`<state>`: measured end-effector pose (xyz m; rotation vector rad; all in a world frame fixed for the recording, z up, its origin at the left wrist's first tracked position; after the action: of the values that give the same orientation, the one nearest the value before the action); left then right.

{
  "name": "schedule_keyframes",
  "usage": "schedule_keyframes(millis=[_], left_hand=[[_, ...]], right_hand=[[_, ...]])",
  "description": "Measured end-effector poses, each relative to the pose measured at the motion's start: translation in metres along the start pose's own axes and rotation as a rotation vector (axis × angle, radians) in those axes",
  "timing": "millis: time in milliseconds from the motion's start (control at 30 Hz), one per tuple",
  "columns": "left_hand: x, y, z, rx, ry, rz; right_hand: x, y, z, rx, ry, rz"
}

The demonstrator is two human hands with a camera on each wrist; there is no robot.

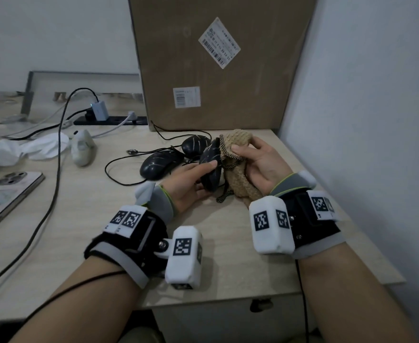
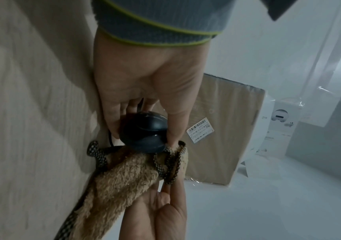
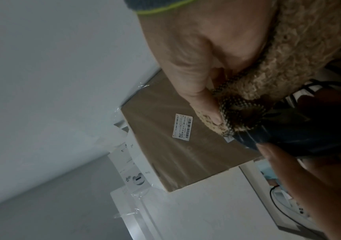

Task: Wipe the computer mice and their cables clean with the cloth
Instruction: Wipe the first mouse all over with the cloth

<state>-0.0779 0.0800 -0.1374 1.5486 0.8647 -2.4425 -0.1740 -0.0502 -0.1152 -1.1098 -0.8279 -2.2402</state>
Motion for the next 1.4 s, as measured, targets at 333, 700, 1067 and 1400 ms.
schedule_keyframes(millis=[333, 700, 1067, 1400], left_hand=[[-0.002, -0.006, 0.007, 0.032, -0.154, -0.087], [-0.005, -0.003, 0.003, -0.069, -0.108, 0.002], [-0.006, -0.006, 0.005, 0.02, -0.251, -0.052], [-0.009, -0.005, -0.001, -0.028, -0.355, 0.045]], right_hand=[[0.0, -0.003, 0.003, -0.023, -0.066, -0.088], [-0.004, -0.008, 0.008, 0.135, -0.246, -0.104], [-0.009, -0.005, 0.003, 0.077, -0.342, -0.175], [-0.005, -0.012, 0.008, 0.248, -0.4, -0.155]])
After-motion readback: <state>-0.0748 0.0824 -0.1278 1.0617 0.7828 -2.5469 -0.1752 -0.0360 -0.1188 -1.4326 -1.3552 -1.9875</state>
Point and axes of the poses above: each hand's wrist, its own y-axis towards the middle knuckle, its own z-axis out of the palm, x = y × z, the point moved 1 cm from there along y, towards the middle knuckle, and after that the axes turned 15 degrees about -z, right-handed, at the moved point
